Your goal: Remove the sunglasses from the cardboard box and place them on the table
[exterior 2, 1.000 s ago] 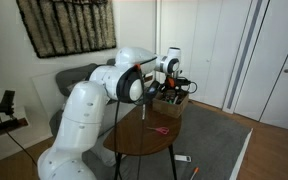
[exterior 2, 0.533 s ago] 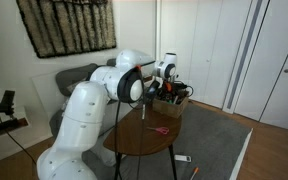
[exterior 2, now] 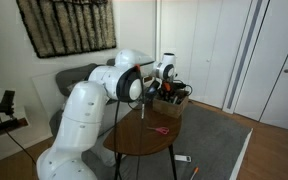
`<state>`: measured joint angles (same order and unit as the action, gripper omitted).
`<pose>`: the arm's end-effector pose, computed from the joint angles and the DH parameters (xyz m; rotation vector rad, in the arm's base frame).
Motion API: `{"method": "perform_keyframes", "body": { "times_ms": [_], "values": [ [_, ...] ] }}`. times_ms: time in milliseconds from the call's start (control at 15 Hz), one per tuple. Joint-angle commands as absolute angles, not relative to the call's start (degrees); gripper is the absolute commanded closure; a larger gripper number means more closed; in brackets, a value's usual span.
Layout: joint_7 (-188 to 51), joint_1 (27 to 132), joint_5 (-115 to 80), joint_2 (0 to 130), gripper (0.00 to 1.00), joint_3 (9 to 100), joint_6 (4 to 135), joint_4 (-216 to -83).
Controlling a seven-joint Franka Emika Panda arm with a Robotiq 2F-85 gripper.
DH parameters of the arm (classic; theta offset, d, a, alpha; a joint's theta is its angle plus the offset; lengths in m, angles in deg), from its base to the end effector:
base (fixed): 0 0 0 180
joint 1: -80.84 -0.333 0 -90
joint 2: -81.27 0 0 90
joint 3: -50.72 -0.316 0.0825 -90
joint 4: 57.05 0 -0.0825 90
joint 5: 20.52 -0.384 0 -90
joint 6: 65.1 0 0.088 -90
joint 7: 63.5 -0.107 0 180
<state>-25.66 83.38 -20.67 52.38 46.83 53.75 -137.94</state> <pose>0.7178 0.0079 0.4264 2.9401 1.0266 0.2531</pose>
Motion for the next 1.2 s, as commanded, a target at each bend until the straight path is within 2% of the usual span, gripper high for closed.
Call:
{"method": "perform_keyframes", "body": {
  "times_ms": [0, 133, 467, 1133],
  "values": [
    [-29.0, 82.2, -18.9, 55.2, 0.95, 46.8, 53.7, -140.9],
    [-30.7, 81.6, -18.0, 55.7, 1.00, 47.1, 53.6, -141.3],
    [-33.5, 81.5, -16.4, 57.8, 0.99, 46.9, 53.2, -141.4],
    [-35.6, 79.3, -16.0, 75.7, 0.99, 45.6, 46.6, -145.4]
  ]
}}
